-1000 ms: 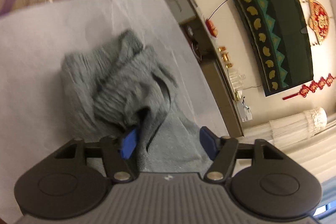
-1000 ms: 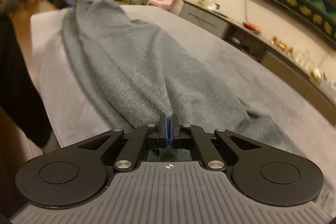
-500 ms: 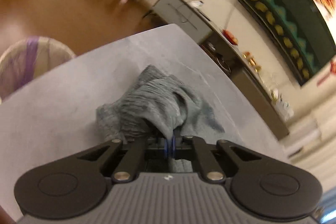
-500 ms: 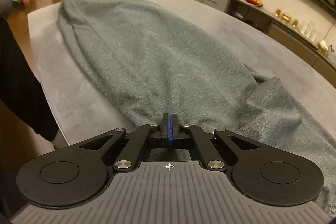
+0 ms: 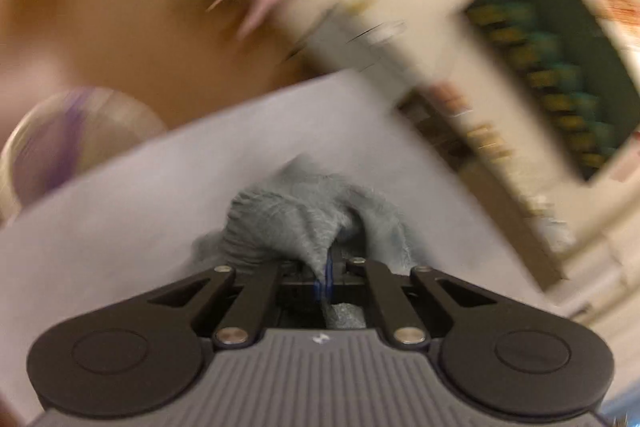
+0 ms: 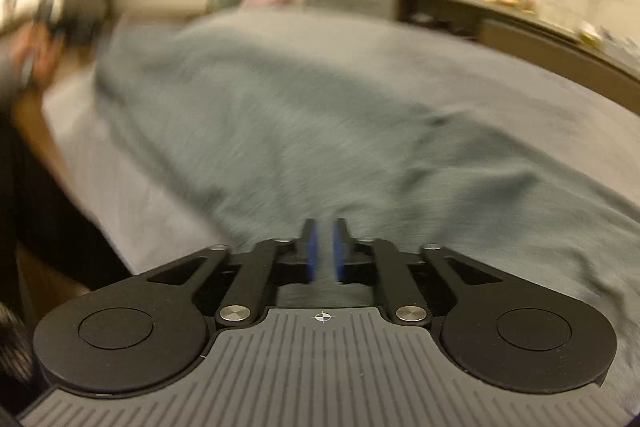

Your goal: Fold clothes

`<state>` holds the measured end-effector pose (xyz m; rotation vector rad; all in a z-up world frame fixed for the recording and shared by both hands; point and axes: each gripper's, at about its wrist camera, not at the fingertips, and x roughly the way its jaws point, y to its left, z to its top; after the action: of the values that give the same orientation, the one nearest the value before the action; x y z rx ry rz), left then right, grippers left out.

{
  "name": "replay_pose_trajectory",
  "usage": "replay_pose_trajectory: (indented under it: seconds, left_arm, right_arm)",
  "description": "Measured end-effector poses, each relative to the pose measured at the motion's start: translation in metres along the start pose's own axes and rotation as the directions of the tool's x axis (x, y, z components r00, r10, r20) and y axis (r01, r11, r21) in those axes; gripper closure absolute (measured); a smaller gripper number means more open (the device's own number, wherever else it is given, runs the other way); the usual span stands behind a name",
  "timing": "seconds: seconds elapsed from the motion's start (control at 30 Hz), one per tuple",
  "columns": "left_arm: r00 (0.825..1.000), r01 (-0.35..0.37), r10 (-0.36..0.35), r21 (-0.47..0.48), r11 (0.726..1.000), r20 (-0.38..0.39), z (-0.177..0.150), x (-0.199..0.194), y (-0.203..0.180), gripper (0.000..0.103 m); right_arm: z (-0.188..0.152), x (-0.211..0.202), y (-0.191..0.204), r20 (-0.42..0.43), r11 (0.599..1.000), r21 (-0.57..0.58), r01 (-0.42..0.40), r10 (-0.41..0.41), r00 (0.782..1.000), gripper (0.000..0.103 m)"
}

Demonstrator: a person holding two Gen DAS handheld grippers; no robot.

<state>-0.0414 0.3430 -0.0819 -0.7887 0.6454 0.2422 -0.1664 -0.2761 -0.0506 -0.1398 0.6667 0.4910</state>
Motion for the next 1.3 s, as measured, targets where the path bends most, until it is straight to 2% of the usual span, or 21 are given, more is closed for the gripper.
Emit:
replay_pose_trajectory:
  seconds: [0.07, 0.13, 0.23, 0.27, 0.3, 0.37, 0.43, 0.5, 0.53, 0.57, 0.67, 0.73, 0.83, 0.93, 0.97, 1.03, 1.07, 1.13, 1.17, 1.23, 1.3]
  left_arm:
    - [1.0, -0.004, 0.004, -0.023, 1.0, -0.007, 0.0, 0.0, 0.004, 0.099]
    - [1.0, -0.022, 0.022, -0.033, 0.999, -0.015, -0.001, 0.002, 0.002, 0.099]
    - [0.998, -0.056, 0.054, -0.049, 0.997, -0.03, 0.003, 0.011, -0.002, 0.099]
    - [0.997, -0.069, 0.067, -0.049, 0.996, -0.034, 0.004, 0.013, -0.007, 0.099]
    - [0.996, -0.081, 0.08, -0.045, 0.996, -0.039, 0.005, 0.017, -0.007, 0.099]
    - [0.992, -0.116, 0.115, -0.023, 0.993, -0.048, 0.006, 0.025, -0.011, 0.099]
    - [0.988, -0.144, 0.145, 0.011, 0.989, -0.05, 0.005, 0.029, -0.016, 0.098]
    - [0.987, -0.153, 0.155, 0.038, 0.988, -0.047, 0.004, 0.03, -0.018, 0.097]
    - [0.987, -0.15, 0.152, 0.041, 0.988, -0.047, 0.004, 0.03, -0.016, 0.097]
    - [0.988, -0.146, 0.148, 0.042, 0.988, -0.049, 0.004, 0.03, -0.015, 0.097]
    - [0.989, -0.14, 0.142, 0.046, 0.989, -0.049, 0.004, 0.028, -0.012, 0.097]
    - [0.989, -0.141, 0.143, 0.05, 0.989, -0.049, 0.004, 0.027, -0.012, 0.097]
    - [0.987, -0.15, 0.153, 0.059, 0.987, -0.049, 0.004, 0.028, -0.014, 0.097]
    - [0.986, -0.157, 0.16, 0.069, 0.985, -0.048, 0.004, 0.028, -0.017, 0.097]
    - [0.986, -0.155, 0.159, 0.071, 0.985, -0.05, 0.004, 0.028, -0.017, 0.097]
    - [0.987, -0.146, 0.151, 0.074, 0.986, -0.054, 0.003, 0.026, -0.016, 0.097]
    - [0.988, -0.142, 0.147, 0.078, 0.987, -0.055, 0.002, 0.025, -0.015, 0.097]
    - [0.989, -0.134, 0.139, 0.082, 0.988, -0.058, 0.002, 0.024, -0.013, 0.097]
    - [0.989, -0.129, 0.134, 0.077, 0.989, -0.061, 0.003, 0.023, -0.012, 0.097]
    - [0.989, -0.127, 0.131, 0.063, 0.99, -0.064, 0.004, 0.023, -0.011, 0.097]
    - [0.988, -0.134, 0.138, 0.057, 0.989, -0.063, 0.005, 0.024, -0.013, 0.097]
  right_arm:
    - [-0.002, -0.032, -0.04, 0.066, 0.983, 0.164, 0.079, -0.09, 0.994, 0.086]
    - [-0.009, -0.064, -0.084, 0.099, 0.925, 0.342, 0.165, -0.21, 0.973, 0.082]
    - [-0.028, -0.09, -0.139, -0.03, 0.76, 0.542, 0.36, -0.41, 0.911, 0.079]
    - [-0.031, -0.089, -0.151, -0.065, 0.73, 0.581, 0.359, -0.399, 0.915, 0.078]
    - [-0.027, -0.081, -0.152, -0.092, 0.746, 0.536, 0.395, -0.414, 0.906, 0.075]
    - [-0.02, -0.065, -0.154, -0.143, 0.77, 0.441, 0.461, -0.447, 0.883, 0.063]
    - [-0.013, -0.042, -0.16, -0.199, 0.779, 0.363, 0.511, -0.471, 0.859, 0.064]
    - [-0.011, -0.029, -0.169, -0.221, 0.802, 0.378, 0.462, -0.406, 0.887, 0.067]
    - [-0.008, -0.03, -0.168, -0.209, 0.81, 0.367, 0.457, -0.407, 0.889, 0.078]
    - [-0.006, -0.031, -0.167, -0.197, 0.817, 0.356, 0.453, -0.408, 0.891, 0.1]
    - [0.003, -0.035, -0.164, -0.156, 0.838, 0.321, 0.441, -0.413, 0.897, 0.103]
    - [0.021, -0.062, -0.158, -0.049, 0.825, 0.299, 0.48, -0.489, 0.871, 0.103]
    - [0.05, -0.086, -0.164, 0.027, 0.774, 0.246, 0.583, -0.607, 0.794, 0.103]
    - [0.056, -0.064, -0.199, -0.064, 0.774, 0.254, 0.579, -0.584, 0.809, 0.103]
    - [0.049, -0.049, -0.211, -0.116, 0.77, 0.255, 0.585, -0.577, 0.809, 0.103]
    - [0.024, -0.023, -0.234, -0.202, 0.76, 0.326, 0.562, -0.525, 0.827, 0.097]
    - [0.017, -0.028, -0.239, -0.201, 0.749, 0.386, 0.538, -0.501, 0.842, 0.091]
    - [0.002, -0.04, -0.247, -0.184, 0.72, 0.499, 0.482, -0.455, 0.871, 0.087]
    - [0.002, -0.058, -0.246, -0.11, 0.723, 0.536, 0.435, -0.452, 0.885, 0.078]
    - [-0.007, -0.085, -0.245, -0.055, 0.71, 0.605, 0.361, -0.415, 0.908, 0.069]
    - [-0.025, -0.091, -0.245, -0.069, 0.705, 0.641, 0.302, -0.339, 0.938, 0.068]
